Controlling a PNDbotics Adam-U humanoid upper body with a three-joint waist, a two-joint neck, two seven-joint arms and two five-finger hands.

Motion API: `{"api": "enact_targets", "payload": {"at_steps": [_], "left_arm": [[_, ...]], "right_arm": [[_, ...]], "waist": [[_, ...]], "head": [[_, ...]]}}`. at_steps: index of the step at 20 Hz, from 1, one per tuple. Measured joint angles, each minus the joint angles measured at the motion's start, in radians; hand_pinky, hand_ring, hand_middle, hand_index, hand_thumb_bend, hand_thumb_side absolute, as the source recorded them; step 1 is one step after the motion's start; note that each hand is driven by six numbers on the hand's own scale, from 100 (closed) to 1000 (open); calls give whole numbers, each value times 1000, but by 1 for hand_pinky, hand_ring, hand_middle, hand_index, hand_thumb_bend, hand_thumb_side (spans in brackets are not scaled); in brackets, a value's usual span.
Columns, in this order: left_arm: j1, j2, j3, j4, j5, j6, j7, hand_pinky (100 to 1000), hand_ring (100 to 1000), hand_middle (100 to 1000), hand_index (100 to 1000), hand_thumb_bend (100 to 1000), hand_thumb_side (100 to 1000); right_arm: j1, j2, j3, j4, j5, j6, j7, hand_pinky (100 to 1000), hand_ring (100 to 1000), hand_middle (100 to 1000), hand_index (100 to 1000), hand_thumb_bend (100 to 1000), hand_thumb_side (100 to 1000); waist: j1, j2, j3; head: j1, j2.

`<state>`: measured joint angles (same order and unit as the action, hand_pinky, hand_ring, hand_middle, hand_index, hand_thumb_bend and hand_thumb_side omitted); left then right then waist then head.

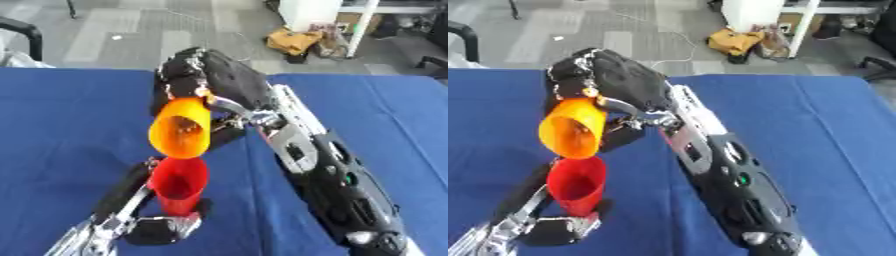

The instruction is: Pour the contents of one cup into another cup.

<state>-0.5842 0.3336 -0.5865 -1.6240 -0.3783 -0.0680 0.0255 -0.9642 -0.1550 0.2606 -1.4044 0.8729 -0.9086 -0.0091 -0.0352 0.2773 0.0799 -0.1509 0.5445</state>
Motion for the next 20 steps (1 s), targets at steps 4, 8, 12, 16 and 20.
{"api": "enact_targets", "payload": {"at_steps": [4,8,12,16,20], "left_arm": [[0,0,0,-2,0,0,-1,515,362,384,574,100,584],[0,0,0,-6,1,2,-2,516,362,384,574,100,587],[0,0,0,-10,4,2,-3,517,363,384,574,100,587],[0,0,0,-13,5,2,-3,518,363,384,575,100,587],[0,0,0,-15,8,0,-5,519,363,384,575,100,588]], "right_arm": [[0,-1,3,-2,22,1,-14,454,420,479,560,100,195],[0,-8,5,-2,40,2,-28,456,423,481,563,100,197],[1,-8,5,-2,55,2,-41,457,425,482,565,100,205],[2,-9,5,-2,77,1,-54,458,427,484,569,100,215],[2,-13,5,-2,96,0,-69,459,430,486,572,100,224]], "waist": [[1,0,0],[2,0,0],[2,0,0],[3,0,0],[3,0,0]], "head": [[0,0],[0,0],[1,0],[3,0],[3,0]]}}
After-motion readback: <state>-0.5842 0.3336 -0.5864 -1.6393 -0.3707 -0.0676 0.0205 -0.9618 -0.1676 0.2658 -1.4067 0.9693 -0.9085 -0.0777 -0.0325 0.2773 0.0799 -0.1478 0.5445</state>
